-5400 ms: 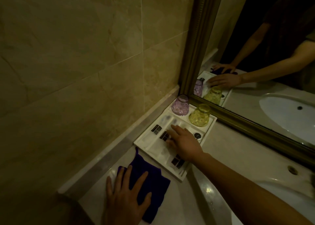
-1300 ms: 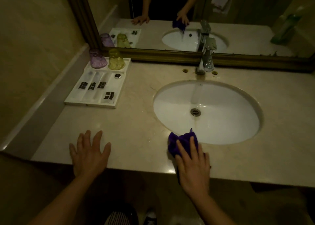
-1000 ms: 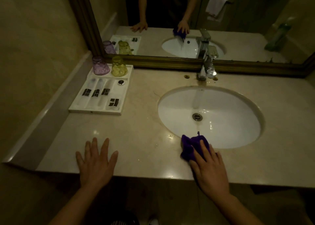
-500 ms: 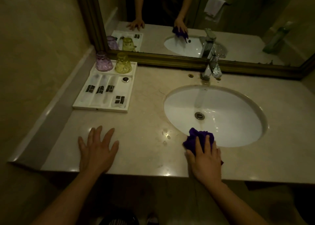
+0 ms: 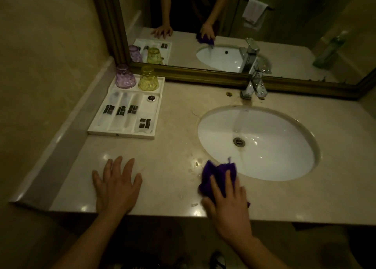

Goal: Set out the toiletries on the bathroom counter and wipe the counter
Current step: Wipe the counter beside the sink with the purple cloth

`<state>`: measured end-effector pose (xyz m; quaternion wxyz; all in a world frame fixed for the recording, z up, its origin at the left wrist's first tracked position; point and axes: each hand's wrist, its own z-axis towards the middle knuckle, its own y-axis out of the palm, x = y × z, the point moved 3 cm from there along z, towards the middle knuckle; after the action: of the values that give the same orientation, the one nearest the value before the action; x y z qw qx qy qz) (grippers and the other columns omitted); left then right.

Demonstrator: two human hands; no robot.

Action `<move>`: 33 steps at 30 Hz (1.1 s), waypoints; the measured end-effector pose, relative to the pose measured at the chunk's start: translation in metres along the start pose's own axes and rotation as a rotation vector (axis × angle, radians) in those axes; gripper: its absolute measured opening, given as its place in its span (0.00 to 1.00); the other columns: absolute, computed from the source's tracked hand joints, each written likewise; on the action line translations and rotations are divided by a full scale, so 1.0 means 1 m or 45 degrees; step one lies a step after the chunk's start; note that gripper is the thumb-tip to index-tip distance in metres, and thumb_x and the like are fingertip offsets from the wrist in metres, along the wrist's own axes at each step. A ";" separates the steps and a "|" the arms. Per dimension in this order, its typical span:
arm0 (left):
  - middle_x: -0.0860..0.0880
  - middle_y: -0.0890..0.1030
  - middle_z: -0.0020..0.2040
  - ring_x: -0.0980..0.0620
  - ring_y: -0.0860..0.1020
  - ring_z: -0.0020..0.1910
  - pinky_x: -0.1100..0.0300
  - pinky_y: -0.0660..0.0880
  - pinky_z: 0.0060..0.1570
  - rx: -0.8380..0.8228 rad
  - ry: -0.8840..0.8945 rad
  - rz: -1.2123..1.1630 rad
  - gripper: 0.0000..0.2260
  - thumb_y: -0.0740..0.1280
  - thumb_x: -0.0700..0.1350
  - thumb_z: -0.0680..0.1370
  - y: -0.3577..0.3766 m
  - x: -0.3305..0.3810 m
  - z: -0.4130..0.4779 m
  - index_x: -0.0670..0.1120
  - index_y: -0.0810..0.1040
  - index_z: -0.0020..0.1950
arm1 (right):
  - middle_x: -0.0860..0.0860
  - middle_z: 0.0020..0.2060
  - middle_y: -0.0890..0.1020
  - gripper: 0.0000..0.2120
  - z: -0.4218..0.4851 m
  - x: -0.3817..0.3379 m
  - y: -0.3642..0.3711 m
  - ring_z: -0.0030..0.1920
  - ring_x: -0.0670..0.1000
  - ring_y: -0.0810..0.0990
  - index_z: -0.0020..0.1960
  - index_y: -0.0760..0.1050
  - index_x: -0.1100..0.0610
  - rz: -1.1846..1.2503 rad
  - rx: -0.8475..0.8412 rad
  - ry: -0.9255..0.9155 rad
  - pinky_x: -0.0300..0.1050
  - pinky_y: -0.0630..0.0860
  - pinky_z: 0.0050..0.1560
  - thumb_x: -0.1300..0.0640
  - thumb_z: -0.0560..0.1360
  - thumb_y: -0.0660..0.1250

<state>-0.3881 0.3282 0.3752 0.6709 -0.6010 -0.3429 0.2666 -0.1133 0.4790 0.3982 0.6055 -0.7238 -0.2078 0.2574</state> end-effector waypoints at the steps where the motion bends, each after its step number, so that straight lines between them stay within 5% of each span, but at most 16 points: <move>1: 0.45 0.67 0.74 0.42 0.59 0.74 0.35 0.47 0.70 -0.004 -0.002 -0.001 0.27 0.49 0.63 0.76 0.000 0.000 0.000 0.55 0.67 0.72 | 0.57 0.80 0.47 0.33 -0.016 -0.007 0.008 0.78 0.64 0.45 0.79 0.46 0.41 -0.012 -0.004 -0.092 0.62 0.43 0.77 0.29 0.78 0.42; 4: 0.45 0.65 0.76 0.43 0.57 0.75 0.36 0.46 0.71 -0.014 0.003 0.015 0.28 0.48 0.63 0.77 -0.001 0.002 0.000 0.55 0.65 0.74 | 0.57 0.80 0.47 0.34 -0.018 -0.003 0.011 0.78 0.64 0.46 0.79 0.45 0.39 -0.034 -0.029 -0.201 0.61 0.46 0.77 0.27 0.76 0.44; 10: 0.45 0.61 0.78 0.43 0.54 0.77 0.35 0.45 0.73 -0.040 0.009 0.006 0.25 0.53 0.60 0.79 -0.007 0.003 -0.003 0.55 0.62 0.76 | 0.57 0.80 0.41 0.34 0.064 0.001 -0.015 0.78 0.63 0.40 0.80 0.42 0.44 0.060 -0.025 0.103 0.63 0.42 0.77 0.32 0.78 0.40; 13: 0.46 0.60 0.78 0.44 0.53 0.77 0.36 0.44 0.73 -0.043 0.007 -0.002 0.26 0.52 0.60 0.79 -0.007 0.003 -0.003 0.56 0.61 0.76 | 0.56 0.80 0.41 0.35 0.032 -0.018 -0.001 0.78 0.63 0.39 0.80 0.43 0.43 0.054 -0.024 -0.128 0.59 0.39 0.77 0.29 0.77 0.41; 17: 0.46 0.62 0.77 0.43 0.54 0.76 0.36 0.45 0.72 -0.024 0.002 0.008 0.27 0.48 0.62 0.78 -0.006 0.002 -0.002 0.56 0.62 0.76 | 0.56 0.80 0.52 0.35 -0.021 -0.025 0.018 0.78 0.63 0.50 0.79 0.54 0.45 -0.050 -0.039 -0.400 0.58 0.45 0.75 0.28 0.77 0.47; 24: 0.46 0.60 0.78 0.43 0.53 0.77 0.35 0.45 0.73 -0.045 0.005 0.007 0.25 0.52 0.60 0.79 -0.008 0.004 -0.004 0.56 0.60 0.77 | 0.58 0.79 0.38 0.35 0.076 -0.040 -0.014 0.78 0.64 0.37 0.80 0.42 0.45 0.105 -0.027 0.026 0.64 0.39 0.76 0.30 0.77 0.40; 27: 0.46 0.60 0.78 0.44 0.53 0.77 0.36 0.44 0.72 -0.044 -0.007 0.001 0.27 0.47 0.61 0.78 -0.009 0.003 -0.005 0.56 0.60 0.77 | 0.54 0.78 0.35 0.33 0.040 -0.055 0.003 0.77 0.62 0.35 0.78 0.39 0.38 0.087 -0.042 -0.305 0.62 0.36 0.75 0.28 0.76 0.39; 29: 0.46 0.61 0.78 0.44 0.54 0.77 0.37 0.44 0.73 -0.038 -0.005 0.005 0.26 0.48 0.60 0.79 -0.010 0.004 -0.004 0.56 0.61 0.76 | 0.54 0.80 0.43 0.33 0.004 -0.043 0.015 0.79 0.63 0.43 0.79 0.43 0.39 0.001 -0.021 -0.489 0.61 0.42 0.77 0.29 0.78 0.44; 33: 0.46 0.60 0.78 0.43 0.53 0.77 0.36 0.45 0.73 -0.038 -0.002 0.020 0.25 0.50 0.59 0.80 -0.009 0.004 -0.004 0.56 0.60 0.77 | 0.53 0.80 0.46 0.32 0.020 -0.009 0.012 0.79 0.59 0.44 0.79 0.46 0.41 -0.021 0.031 -0.363 0.56 0.42 0.77 0.30 0.79 0.43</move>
<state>-0.3828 0.3272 0.3848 0.6596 -0.6133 -0.3426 0.2672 -0.1327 0.4870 0.3847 0.5806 -0.6708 -0.2947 0.3550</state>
